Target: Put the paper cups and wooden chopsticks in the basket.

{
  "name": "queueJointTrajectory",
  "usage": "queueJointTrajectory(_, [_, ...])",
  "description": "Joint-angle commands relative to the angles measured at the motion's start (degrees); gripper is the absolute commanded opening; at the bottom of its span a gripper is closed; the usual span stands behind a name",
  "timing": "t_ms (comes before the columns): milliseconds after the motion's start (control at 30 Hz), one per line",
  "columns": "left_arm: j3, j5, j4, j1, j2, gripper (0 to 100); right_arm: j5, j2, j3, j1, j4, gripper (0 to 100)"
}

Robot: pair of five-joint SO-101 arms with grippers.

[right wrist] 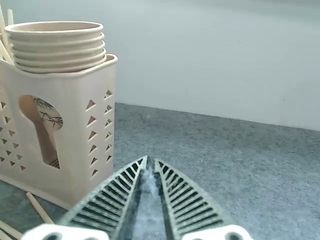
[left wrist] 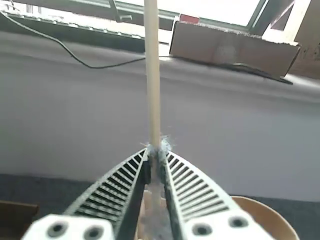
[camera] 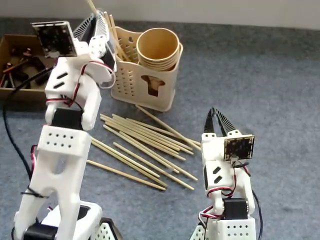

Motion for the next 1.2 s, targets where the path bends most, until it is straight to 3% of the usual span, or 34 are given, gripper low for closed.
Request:
queueJointTrajectory(0, [-1.89,1.23,-1.32,-0.75,1.89,0,0.70,-0.22,6.55,-0.66,0.04,0.6])
queueJointTrajectory(367, [-1.54,1.23,0.09,-0.66,6.81,4,3.16,-0.22,6.55,-0.66,0.04,0.6])
queueJointTrajectory(500, [-4.53,1.23,8.70,-0.57,7.96,13,3.25,-0.22,6.55,-0.66,0.04,0.6])
queueJointTrajectory(667, [-10.59,1.23,19.08,-0.31,8.31,15,3.34,-0.22,6.55,-0.66,0.04,0.6])
queueJointTrajectory(1000, [-12.79,1.23,25.05,-0.31,7.08,14,3.25,-0.22,6.55,-0.40,0.04,0.6])
queueJointTrajectory(1167, [-15.69,-2.20,33.67,1.71,3.30,14,3.25,-0.22,6.55,-0.31,0.04,0.6])
